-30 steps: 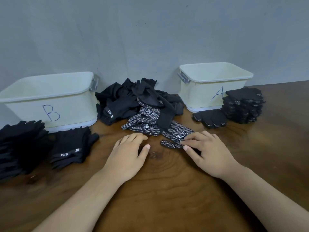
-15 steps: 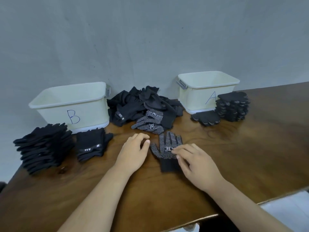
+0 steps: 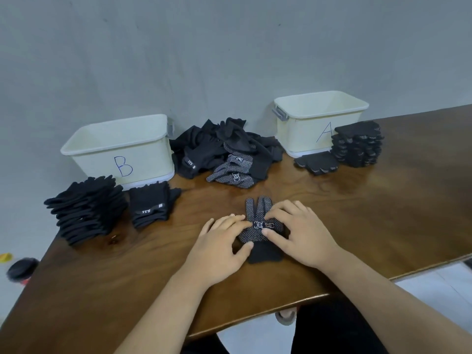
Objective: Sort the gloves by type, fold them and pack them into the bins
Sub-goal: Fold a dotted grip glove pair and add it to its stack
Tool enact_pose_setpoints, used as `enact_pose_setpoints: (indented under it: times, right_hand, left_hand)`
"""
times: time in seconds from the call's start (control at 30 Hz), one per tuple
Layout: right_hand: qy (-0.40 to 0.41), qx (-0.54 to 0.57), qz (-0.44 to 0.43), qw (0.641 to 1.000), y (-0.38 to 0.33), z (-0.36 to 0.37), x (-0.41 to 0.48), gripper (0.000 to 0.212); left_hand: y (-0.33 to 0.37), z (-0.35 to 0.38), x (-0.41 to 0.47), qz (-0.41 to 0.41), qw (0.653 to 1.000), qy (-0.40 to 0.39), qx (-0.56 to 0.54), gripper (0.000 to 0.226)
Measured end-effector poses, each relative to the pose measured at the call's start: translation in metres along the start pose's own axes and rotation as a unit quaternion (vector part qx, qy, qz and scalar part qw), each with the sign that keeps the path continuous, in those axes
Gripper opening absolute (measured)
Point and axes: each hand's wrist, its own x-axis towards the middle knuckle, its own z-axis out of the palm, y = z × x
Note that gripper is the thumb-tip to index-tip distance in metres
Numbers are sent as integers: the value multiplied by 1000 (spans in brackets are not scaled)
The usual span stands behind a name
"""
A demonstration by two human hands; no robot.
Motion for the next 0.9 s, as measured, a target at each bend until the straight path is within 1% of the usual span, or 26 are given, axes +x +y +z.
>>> enact_pose_setpoints:
  times: [0.1,0.2,0.3,0.4,0.47,0.57,0.6,0.67,0.8,0.9]
  right_hand:
    - [-92,13,-16,996,2,1,3,57]
    - [-178,-28,-6,984,2,4,10,72]
    - [-204,-44,12,978,1,5,12,88]
    - [-206,-47,25,977,0,3,13,101]
    - [-190,-41,29,980,2,2,13,95]
    - [-182,-38,21,982,7,2,11,71]
    - [-185,-43,16,982,7,3,11,67]
    - [-196,-56,4,979,7,4,11,67]
    - [-223,-67,-8,973,9,0,11,76]
    - [-233,-75,-15,969,8,-2,9,79]
  left_hand:
    - [5,-6,-7,14,1000,-25,4,61]
    - [8,-8,-6,36,996,-73,35,69]
    - [10,-9,-5,40,992,-103,60,70]
    - [11,-9,-5,32,993,-99,61,72]
    - [11,-10,-5,27,994,-92,60,73]
    - [12,-12,-5,19,995,-83,60,73]
    - [12,-12,-5,17,995,-82,59,73]
    - [13,-13,-5,15,995,-84,60,75]
    - [16,-14,-4,16,993,-100,66,79]
    - [17,-17,-5,17,992,-112,64,81]
